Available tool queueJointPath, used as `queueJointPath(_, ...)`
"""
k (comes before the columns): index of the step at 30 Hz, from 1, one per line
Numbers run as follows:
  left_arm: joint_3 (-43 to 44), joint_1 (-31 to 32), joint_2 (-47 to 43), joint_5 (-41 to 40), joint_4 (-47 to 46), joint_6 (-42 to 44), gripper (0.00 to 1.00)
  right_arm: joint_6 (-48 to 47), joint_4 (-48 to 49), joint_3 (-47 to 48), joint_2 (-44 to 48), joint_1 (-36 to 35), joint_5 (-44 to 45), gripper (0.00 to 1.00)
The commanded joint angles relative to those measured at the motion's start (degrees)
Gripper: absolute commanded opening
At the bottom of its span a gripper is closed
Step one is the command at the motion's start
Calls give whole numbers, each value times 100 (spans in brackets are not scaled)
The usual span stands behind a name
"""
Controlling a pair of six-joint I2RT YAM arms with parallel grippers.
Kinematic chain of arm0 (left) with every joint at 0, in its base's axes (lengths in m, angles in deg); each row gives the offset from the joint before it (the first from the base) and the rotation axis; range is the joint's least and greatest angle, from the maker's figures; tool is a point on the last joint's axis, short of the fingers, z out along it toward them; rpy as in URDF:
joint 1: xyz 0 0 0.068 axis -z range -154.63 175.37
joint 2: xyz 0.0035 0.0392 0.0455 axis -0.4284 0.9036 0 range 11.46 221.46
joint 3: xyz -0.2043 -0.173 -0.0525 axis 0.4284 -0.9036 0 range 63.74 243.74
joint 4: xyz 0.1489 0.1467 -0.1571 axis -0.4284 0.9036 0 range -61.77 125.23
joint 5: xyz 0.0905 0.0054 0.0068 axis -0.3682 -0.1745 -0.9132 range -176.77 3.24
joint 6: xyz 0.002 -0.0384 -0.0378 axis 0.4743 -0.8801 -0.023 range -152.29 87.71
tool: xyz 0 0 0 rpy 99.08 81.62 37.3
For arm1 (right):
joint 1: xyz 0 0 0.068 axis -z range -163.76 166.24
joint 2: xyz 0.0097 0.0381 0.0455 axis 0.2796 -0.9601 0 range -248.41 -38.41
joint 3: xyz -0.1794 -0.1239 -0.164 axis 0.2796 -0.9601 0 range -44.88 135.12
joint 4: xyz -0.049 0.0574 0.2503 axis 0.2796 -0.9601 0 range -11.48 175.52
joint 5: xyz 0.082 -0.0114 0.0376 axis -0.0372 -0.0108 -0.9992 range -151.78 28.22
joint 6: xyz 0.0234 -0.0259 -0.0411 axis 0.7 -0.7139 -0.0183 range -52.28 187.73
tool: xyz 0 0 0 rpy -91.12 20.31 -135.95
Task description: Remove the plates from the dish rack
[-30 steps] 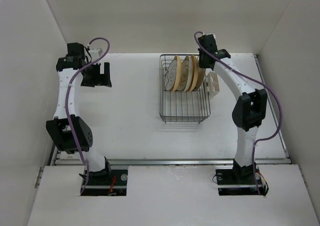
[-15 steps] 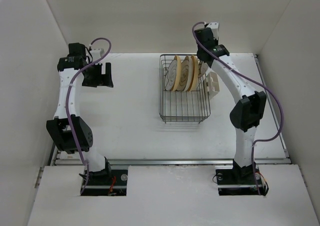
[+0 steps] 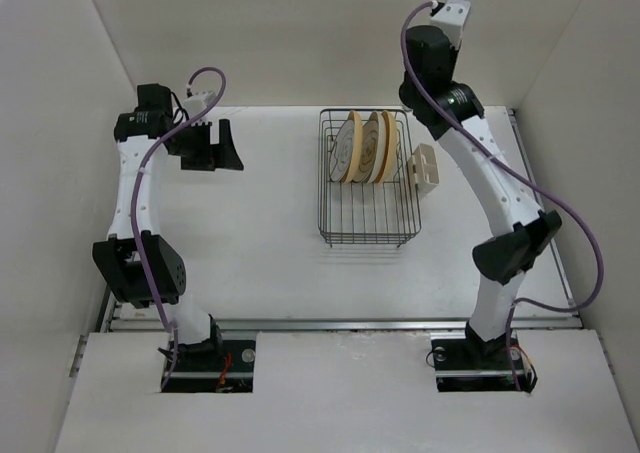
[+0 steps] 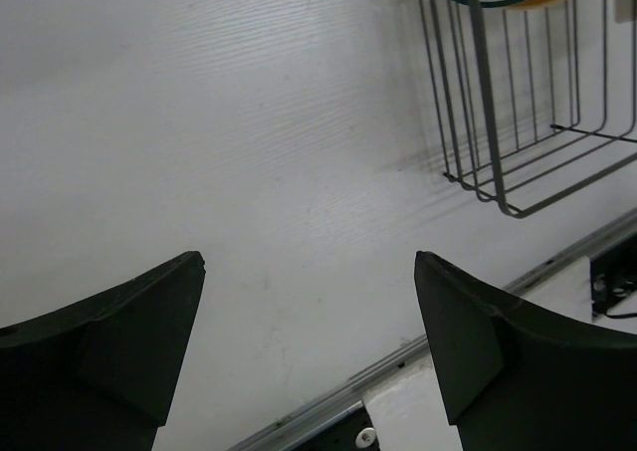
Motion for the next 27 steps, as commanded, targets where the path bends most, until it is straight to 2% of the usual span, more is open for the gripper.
queueJointPath(1,271,48,-26,955,52,-66,85,423,797,-74,825,-583,-1443,0)
queueJointPath(2,271,48,35,1010,52,-67,85,618,902,-259,930,-636,-1996,0)
queueJointPath(3,271,48,36,1010,-53,-137,85,794,1120,-739,1105,-636,-3281,0)
queueJointPath(5,271,48,36,1010,-115,-260,85,1147,1472,-1234,1107,-636,-4518,0)
queueJointPath(6,219,48,36,1010,-176,-260,85,1148,1578,-1375,1107,-767,-5438,0)
queueJointPath(8,158,48,36,958,-291,-313,85,1148,1579,-1377,652,-891,-6173,0)
queueJointPath(9,79,48,-34,836,-352,-400,85,1148,1518,-1377,502,-943,-6898,0)
queueJointPath(12,-123,48,-35,388,-581,-567,82,1306,1588,-1316,-34,-1005,-8158,0)
queueJointPath(13,-124,48,-35,386,-642,-568,81,1358,1675,-1263,-157,-1058,-8815,0)
queueJointPath(16,-413,48,26,264,-695,-516,76,1569,1991,-1332,-579,-1120,-9435,0)
queueJointPath(19,-528,-5,281,263,-573,-375,70,1700,2229,-1499,-659,-1173,-9490,0)
queueJointPath(23,-581,-5,623,465,-196,-41,67,1807,2537,-1684,-861,-1173,-9779,0)
queueJointPath(27,-467,-5,888,624,306,337,57,1859,2537,-1684,-1028,-1173,-9990,0)
